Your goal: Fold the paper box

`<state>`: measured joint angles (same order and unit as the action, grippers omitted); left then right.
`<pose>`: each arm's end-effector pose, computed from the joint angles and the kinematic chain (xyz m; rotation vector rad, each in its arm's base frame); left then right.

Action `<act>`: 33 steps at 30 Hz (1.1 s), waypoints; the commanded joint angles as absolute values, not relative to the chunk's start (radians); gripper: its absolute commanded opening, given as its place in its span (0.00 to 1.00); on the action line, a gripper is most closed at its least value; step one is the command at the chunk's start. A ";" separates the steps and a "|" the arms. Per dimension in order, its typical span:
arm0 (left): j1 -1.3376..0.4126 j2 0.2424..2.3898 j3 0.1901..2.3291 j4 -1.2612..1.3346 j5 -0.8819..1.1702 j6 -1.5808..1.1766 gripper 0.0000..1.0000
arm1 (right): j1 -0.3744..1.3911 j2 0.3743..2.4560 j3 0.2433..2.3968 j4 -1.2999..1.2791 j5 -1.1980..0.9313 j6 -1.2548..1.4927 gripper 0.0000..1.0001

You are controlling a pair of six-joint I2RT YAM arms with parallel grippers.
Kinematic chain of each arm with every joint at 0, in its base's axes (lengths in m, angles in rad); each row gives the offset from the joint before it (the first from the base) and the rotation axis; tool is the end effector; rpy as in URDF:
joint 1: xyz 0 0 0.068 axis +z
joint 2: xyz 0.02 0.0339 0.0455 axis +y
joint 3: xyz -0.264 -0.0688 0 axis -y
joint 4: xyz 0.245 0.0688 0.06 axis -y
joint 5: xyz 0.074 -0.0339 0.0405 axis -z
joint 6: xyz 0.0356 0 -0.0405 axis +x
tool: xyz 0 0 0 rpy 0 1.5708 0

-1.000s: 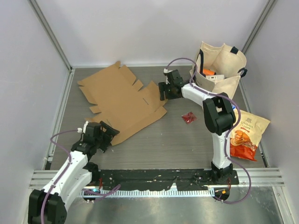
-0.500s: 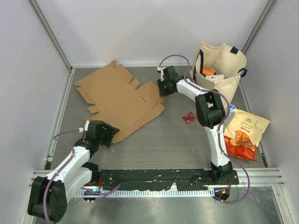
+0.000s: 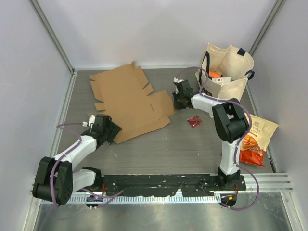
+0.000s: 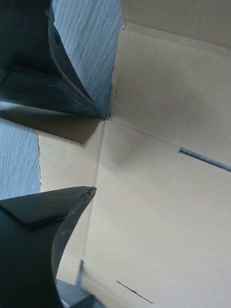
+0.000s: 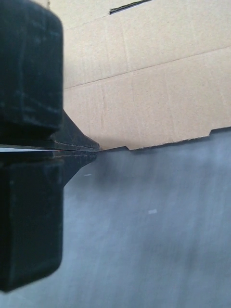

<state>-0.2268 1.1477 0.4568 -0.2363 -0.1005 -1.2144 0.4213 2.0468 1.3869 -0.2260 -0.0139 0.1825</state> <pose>0.1999 -0.0425 0.1568 -1.2487 2.2294 -0.4655 0.4019 0.1807 0.1605 -0.3012 2.4589 0.2790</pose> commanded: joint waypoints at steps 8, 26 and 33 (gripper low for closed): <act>-0.213 1.091 0.537 -0.336 -0.241 -1.074 0.87 | 0.440 1.763 1.059 -0.143 0.137 0.371 0.02; -0.189 0.946 0.453 -0.380 -0.107 -1.095 0.62 | 0.388 1.818 1.250 -0.149 -0.184 0.269 0.61; -0.186 0.991 0.443 -0.367 -0.098 -1.095 0.39 | 0.379 1.951 1.385 -0.212 -0.118 0.155 0.62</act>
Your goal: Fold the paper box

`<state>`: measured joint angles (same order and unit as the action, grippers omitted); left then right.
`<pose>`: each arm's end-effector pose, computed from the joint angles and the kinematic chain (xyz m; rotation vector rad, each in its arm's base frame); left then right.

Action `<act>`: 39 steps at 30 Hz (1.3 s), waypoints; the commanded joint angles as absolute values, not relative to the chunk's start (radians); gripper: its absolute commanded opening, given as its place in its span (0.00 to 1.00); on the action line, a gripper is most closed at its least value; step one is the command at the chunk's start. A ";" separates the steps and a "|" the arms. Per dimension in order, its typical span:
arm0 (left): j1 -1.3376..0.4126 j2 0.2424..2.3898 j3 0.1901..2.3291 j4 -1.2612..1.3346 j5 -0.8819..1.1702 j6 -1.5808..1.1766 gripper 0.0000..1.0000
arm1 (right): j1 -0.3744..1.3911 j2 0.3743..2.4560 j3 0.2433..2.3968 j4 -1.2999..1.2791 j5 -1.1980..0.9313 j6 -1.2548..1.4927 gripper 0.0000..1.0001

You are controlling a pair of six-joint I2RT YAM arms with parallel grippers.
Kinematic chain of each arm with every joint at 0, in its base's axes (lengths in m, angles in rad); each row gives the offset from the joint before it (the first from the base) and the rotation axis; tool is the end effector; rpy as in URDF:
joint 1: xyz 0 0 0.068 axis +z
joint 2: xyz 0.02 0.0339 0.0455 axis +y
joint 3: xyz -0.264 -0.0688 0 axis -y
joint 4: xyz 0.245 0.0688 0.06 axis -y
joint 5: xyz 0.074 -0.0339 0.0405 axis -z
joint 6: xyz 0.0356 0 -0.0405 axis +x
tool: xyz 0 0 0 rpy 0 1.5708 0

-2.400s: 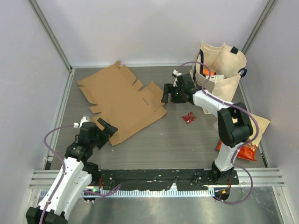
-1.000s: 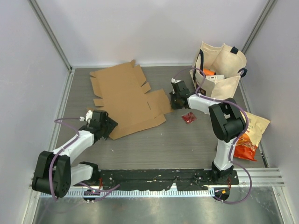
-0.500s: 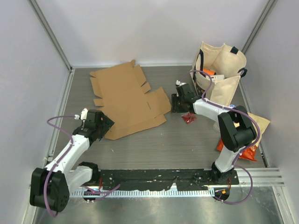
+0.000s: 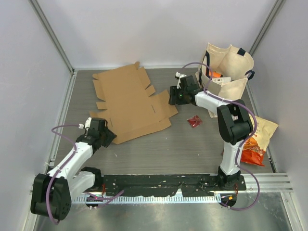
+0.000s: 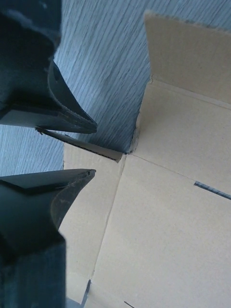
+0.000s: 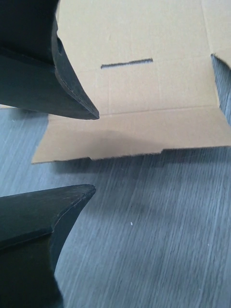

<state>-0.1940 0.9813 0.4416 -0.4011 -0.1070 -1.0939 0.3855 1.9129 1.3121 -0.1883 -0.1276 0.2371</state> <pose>0.1761 -0.0307 0.1701 -1.1484 2.2754 -0.3894 0.3889 0.1627 0.1956 -0.2406 2.3859 0.4483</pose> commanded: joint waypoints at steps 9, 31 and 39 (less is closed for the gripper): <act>-0.181 0.875 0.524 -0.533 -0.213 -1.036 0.72 | 0.357 1.993 1.346 -0.178 -0.236 0.221 0.33; 0.130 1.050 0.635 -0.380 -0.031 -0.922 0.80 | 0.400 1.592 0.960 -0.150 0.077 0.354 0.02; 0.135 1.204 0.646 -0.319 0.075 -0.881 0.60 | 0.419 1.533 0.894 -0.164 0.089 0.382 0.01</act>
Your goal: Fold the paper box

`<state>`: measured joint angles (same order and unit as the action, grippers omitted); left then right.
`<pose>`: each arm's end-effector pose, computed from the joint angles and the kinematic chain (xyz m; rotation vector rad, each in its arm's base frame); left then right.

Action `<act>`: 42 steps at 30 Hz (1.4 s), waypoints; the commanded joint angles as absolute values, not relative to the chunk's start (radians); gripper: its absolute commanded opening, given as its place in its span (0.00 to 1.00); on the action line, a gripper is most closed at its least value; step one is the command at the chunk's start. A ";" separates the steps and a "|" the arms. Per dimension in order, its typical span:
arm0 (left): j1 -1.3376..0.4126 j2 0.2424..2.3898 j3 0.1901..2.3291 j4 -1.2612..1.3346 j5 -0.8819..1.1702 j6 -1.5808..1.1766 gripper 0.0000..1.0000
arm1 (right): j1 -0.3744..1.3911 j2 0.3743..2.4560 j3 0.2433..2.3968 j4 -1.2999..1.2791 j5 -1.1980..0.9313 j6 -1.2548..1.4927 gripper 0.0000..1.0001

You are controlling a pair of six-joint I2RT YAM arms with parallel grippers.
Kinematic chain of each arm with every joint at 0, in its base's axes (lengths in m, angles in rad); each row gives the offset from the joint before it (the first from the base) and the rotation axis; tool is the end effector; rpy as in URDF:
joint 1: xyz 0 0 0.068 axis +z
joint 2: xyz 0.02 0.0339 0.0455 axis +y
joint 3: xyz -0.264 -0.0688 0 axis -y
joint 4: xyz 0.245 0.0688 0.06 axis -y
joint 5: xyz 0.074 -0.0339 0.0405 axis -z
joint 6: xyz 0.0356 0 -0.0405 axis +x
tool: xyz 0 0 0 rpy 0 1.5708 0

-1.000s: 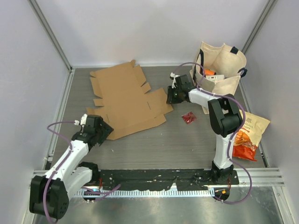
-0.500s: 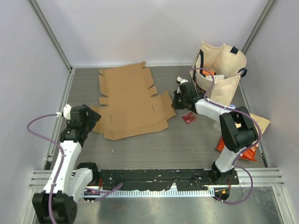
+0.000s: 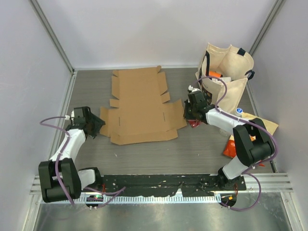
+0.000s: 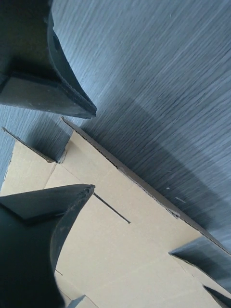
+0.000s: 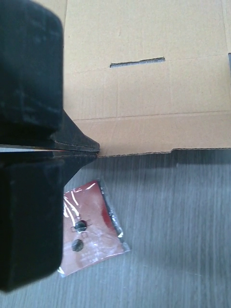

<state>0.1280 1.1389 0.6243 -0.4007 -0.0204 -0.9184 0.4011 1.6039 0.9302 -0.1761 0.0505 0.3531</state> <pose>0.2172 0.0287 0.1980 -1.2627 2.1716 -0.3052 0.3045 0.1272 0.1891 -0.0353 2.4387 0.2813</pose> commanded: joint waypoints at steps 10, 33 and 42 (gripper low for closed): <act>0.135 1.305 0.654 -0.285 0.181 -0.833 0.58 | 0.425 1.523 0.885 -0.144 0.141 0.387 0.03; -0.023 0.859 0.690 -0.521 0.063 -0.810 0.82 | 0.497 1.394 0.773 0.089 -0.005 0.792 0.01; -0.480 0.790 0.441 -0.263 0.052 -1.359 0.86 | 0.506 1.387 0.747 0.262 0.017 1.040 0.01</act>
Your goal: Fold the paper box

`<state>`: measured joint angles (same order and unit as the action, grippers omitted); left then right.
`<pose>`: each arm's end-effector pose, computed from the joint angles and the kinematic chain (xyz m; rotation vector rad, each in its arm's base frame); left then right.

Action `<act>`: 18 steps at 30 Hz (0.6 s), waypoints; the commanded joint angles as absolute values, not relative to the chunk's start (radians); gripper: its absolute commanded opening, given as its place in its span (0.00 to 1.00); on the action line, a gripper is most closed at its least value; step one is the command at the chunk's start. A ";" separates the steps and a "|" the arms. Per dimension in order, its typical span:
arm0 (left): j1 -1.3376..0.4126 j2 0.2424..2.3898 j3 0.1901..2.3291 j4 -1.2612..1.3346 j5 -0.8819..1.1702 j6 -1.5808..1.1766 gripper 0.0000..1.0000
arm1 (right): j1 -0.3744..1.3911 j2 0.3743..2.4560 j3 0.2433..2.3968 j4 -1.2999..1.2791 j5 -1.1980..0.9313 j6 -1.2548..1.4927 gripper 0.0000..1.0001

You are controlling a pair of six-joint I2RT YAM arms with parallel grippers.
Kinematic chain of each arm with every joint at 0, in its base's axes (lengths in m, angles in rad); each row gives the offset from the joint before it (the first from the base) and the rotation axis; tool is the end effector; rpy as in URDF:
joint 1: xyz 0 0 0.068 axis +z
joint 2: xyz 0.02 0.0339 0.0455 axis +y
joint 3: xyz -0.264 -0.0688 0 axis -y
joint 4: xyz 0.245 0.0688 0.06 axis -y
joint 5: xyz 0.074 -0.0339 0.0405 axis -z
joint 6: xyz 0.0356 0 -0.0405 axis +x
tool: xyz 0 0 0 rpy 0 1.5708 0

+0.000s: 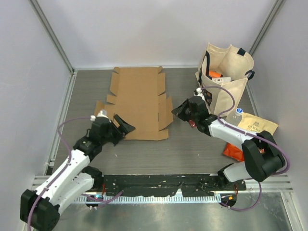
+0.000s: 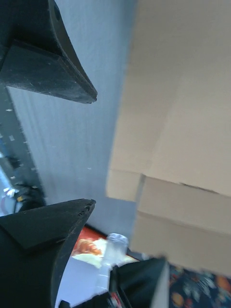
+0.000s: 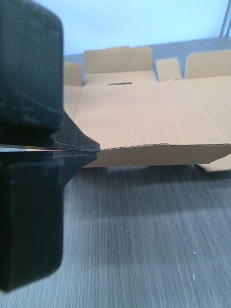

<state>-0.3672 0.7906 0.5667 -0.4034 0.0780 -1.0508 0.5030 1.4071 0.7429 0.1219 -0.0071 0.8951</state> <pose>0.1625 -0.0655 0.2410 -0.7395 2.2175 -0.8455 0.2634 0.1452 0.2136 0.4298 2.1872 0.8164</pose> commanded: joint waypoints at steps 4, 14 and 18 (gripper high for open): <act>-0.561 0.851 0.295 0.060 -0.044 -1.602 0.91 | 0.512 1.367 0.727 0.288 0.014 1.063 0.01; -0.635 1.181 0.287 0.454 -0.163 -1.732 0.69 | 0.548 1.259 0.635 0.307 0.031 1.052 0.01; -0.640 1.189 0.261 0.460 -0.195 -1.720 0.44 | 0.558 1.200 0.591 0.301 0.040 1.022 0.01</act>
